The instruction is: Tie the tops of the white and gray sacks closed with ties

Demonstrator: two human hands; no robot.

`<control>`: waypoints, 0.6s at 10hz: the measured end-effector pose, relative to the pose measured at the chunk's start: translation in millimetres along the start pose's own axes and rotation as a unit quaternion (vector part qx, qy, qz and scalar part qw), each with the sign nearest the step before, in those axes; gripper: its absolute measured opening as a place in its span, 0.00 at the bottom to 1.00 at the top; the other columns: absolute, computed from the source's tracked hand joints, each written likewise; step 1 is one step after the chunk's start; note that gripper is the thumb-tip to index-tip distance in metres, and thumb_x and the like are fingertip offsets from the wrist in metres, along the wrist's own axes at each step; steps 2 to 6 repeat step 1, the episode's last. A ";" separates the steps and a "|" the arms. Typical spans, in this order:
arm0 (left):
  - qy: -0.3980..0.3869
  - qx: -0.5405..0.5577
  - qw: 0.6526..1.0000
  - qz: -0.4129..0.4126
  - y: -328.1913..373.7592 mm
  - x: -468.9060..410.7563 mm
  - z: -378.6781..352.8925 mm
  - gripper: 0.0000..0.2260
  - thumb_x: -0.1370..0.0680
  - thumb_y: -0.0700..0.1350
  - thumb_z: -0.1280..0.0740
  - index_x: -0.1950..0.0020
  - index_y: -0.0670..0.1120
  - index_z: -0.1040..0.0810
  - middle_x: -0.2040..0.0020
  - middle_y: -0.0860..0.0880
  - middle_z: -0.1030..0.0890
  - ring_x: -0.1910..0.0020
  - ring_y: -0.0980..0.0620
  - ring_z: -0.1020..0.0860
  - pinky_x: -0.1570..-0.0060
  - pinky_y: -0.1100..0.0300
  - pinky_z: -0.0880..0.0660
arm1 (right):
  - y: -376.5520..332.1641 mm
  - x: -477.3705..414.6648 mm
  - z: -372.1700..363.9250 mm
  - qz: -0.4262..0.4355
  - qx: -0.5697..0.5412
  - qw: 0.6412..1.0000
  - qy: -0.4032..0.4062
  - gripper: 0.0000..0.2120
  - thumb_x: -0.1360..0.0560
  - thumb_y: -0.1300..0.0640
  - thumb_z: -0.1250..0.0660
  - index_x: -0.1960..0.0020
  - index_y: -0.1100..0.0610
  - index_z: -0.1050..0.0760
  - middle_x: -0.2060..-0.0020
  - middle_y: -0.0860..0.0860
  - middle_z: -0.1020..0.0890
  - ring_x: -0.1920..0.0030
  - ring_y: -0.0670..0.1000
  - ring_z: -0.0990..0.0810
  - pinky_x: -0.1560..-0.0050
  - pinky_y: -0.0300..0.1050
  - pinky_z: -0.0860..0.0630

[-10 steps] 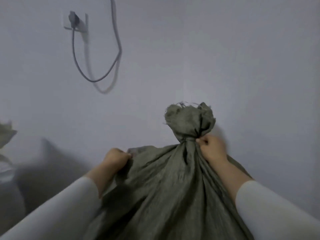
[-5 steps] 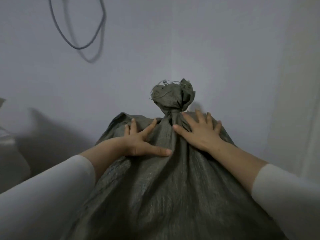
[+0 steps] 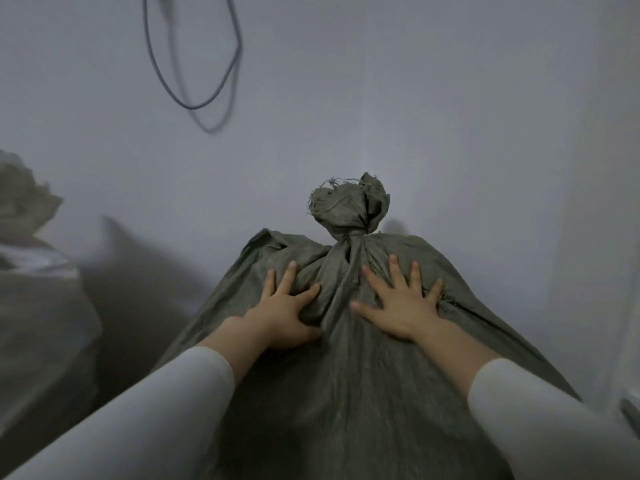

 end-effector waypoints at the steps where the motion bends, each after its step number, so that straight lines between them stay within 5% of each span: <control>1: 0.045 0.021 0.998 -0.025 4.1 41.5 -5.1 0.35 0.27 0.62 0.36 0.26 0.63 0.52 0.25 0.54 0.68 0.25 0.47 0.67 0.27 0.38 0.57 | 3.6 28.3 23.4 0.038 -0.151 0.979 0.134 0.26 0.24 0.38 0.44 0.28 0.37 0.45 0.23 0.49 0.51 0.24 0.58 0.58 0.29 0.65 0.61; 6: 0.045 0.021 0.998 -0.025 4.1 41.5 -5.1 0.35 0.27 0.62 0.36 0.26 0.63 0.52 0.25 0.54 0.68 0.25 0.47 0.67 0.27 0.38 0.57 | 3.6 28.3 23.4 0.038 -0.151 0.979 0.134 0.26 0.24 0.38 0.44 0.28 0.37 0.45 0.23 0.49 0.51 0.24 0.58 0.58 0.29 0.65 0.61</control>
Point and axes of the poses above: each hand's wrist, its own x-axis away from the middle knuckle, its own z-axis out of the back of the hand, y = z × x, the point moved 4 cm from there along -x, towards the middle knuckle
